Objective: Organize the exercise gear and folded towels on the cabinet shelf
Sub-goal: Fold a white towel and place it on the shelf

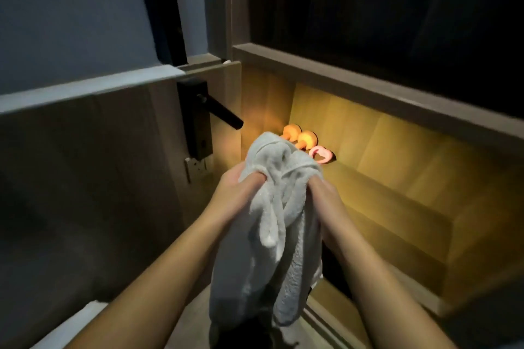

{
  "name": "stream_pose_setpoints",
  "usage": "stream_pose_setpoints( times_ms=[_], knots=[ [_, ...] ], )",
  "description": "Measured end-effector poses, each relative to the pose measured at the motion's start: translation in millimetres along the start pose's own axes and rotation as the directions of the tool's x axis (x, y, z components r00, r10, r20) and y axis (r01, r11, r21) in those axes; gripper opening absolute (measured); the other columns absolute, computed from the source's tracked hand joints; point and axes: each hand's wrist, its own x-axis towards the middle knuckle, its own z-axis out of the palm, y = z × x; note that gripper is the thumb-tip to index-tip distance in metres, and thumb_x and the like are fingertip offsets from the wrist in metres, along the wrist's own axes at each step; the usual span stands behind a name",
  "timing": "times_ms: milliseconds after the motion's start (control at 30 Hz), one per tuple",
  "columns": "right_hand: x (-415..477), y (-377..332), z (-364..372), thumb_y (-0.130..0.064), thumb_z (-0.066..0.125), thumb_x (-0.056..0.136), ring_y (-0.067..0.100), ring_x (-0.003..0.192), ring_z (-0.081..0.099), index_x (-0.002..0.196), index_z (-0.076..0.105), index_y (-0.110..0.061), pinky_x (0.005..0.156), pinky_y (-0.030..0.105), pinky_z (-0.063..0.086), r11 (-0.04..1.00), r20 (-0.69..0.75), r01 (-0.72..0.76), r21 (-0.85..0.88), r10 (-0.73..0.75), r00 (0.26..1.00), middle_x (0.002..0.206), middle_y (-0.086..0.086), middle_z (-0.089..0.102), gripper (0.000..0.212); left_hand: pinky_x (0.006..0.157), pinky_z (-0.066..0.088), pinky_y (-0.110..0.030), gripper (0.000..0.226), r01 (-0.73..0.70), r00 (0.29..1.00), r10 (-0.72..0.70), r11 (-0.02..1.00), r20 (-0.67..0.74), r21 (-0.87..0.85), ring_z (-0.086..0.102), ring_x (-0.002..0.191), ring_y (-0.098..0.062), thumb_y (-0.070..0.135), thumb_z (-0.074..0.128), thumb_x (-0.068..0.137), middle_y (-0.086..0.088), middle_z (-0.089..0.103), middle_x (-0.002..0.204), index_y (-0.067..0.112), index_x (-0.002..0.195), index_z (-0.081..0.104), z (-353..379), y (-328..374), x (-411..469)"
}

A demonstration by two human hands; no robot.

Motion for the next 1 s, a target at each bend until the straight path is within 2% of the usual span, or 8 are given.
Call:
stream_pose_setpoints(
  times_ms=[200, 300, 400, 500, 667, 767, 867, 1000],
  knots=[
    [-45.6, 34.0, 44.4, -0.042, 0.048, 0.079, 0.014, 0.097, 0.069, 0.101, 0.072, -0.026, 0.085, 0.033, 0.054, 0.988, -0.226, 0.140, 0.062, -0.122, 0.966, 0.096, -0.008, 0.075, 0.037, 0.067, 0.050, -0.018, 0.019, -0.186, 0.981, 0.187, 0.982, 0.044, -0.033, 0.063, 0.080, -0.002, 0.022, 0.058, 0.089, 0.004, 0.070, 0.093, 0.016, 0.104, 0.067, -32.9, -35.1, -19.7],
    [-68.9, 16.4, 53.7, -0.033, 0.045, 0.086, 0.008, 0.096, 0.066, 0.094, 0.069, -0.028, 0.087, 0.031, 0.052, 0.981, -0.315, 0.193, -0.017, -0.188, 0.930, 0.092, -0.012, 0.073, 0.026, 0.069, 0.053, -0.017, 0.014, -0.196, 0.980, 0.198, 0.974, 0.007, -0.115, 0.066, 0.078, 0.001, 0.018, 0.056, 0.089, 0.010, 0.072, 0.084, 0.020, 0.097, 0.067, -50.7, -22.3, -31.5],
    [-83.1, -0.3, 43.0, -0.025, 0.042, 0.089, 0.010, 0.097, 0.063, 0.093, 0.065, -0.028, 0.085, 0.031, 0.051, 0.960, -0.383, 0.239, -0.144, -0.277, 0.881, 0.099, -0.009, 0.069, 0.024, 0.079, 0.057, -0.029, 0.023, -0.154, 0.987, 0.161, 0.966, 0.019, -0.208, 0.070, 0.091, -0.013, 0.029, 0.058, 0.082, 0.003, 0.073, 0.093, 0.025, 0.103, 0.068, -66.5, -16.8, -28.8],
    [-86.7, -7.3, 29.3, -0.022, 0.042, 0.091, 0.014, 0.097, 0.062, 0.105, 0.065, -0.026, 0.076, 0.028, 0.050, 0.947, -0.424, 0.222, -0.234, -0.305, 0.853, 0.102, -0.004, 0.067, 0.028, 0.084, 0.058, -0.038, 0.037, -0.132, 0.984, 0.152, 0.972, 0.092, -0.192, 0.070, 0.091, -0.017, 0.040, 0.062, 0.069, 0.001, 0.074, 0.094, 0.026, 0.102, 0.070, -67.2, -17.8, -16.9],
    [-91.1, -12.3, 21.1, -0.020, 0.041, 0.091, 0.007, 0.097, 0.063, 0.098, 0.068, -0.031, 0.083, 0.027, 0.050, 0.910, -0.298, 0.250, -0.331, -0.352, 0.887, 0.102, -0.012, 0.069, 0.030, 0.066, 0.049, -0.021, 0.059, -0.270, 0.881, 0.195, 0.955, 0.431, 0.119, 0.061, 0.086, -0.008, 0.044, 0.062, 0.056, 0.005, 0.062, 0.101, 0.029, 0.112, 0.055, -53.5, -9.2, -3.2],
    [-95.9, -20.1, 13.4, -0.017, 0.043, 0.091, -0.002, 0.087, 0.062, 0.092, 0.069, -0.032, 0.076, 0.020, 0.049, 0.892, -0.233, 0.262, -0.368, -0.362, 0.903, 0.095, -0.019, 0.069, 0.030, 0.083, 0.053, -0.024, 0.078, -0.345, 0.720, 0.121, 0.917, 0.683, 0.201, 0.062, 0.106, -0.006, 0.044, 0.062, 0.058, 0.011, 0.059, 0.123, 0.046, 0.134, 0.043, -52.1, 0.8, 2.9],
    [-96.9, -22.9, 13.0, -0.012, 0.043, 0.090, -0.003, 0.082, 0.061, 0.093, 0.070, -0.027, 0.071, 0.017, 0.048, 0.880, -0.140, 0.297, -0.369, -0.369, 0.919, 0.090, -0.017, 0.070, 0.031, 0.093, 0.050, -0.023, 0.078, -0.435, 0.627, 0.183, 0.888, 0.757, 0.146, 0.056, 0.116, 0.001, 0.042, 0.063, 0.062, 0.023, 0.055, 0.128, 0.061, 0.133, 0.037, -34.7, 11.0, -0.8],
    [-92.7, -23.0, 13.5, -0.012, 0.045, 0.092, 0.015, 0.100, 0.064, 0.104, 0.069, -0.017, 0.086, 0.032, 0.051, 0.836, 0.011, 0.317, -0.448, -0.350, 0.937, 0.106, 0.000, 0.070, 0.028, 0.094, 0.051, -0.045, 0.059, -0.520, 0.637, 0.231, 0.833, 0.736, 0.188, 0.061, 0.108, -0.019, 0.037, 0.061, 0.061, -0.002, 0.062, 0.113, 0.046, 0.119, 0.053, -5.5, 9.2, -4.0]
  ],
)
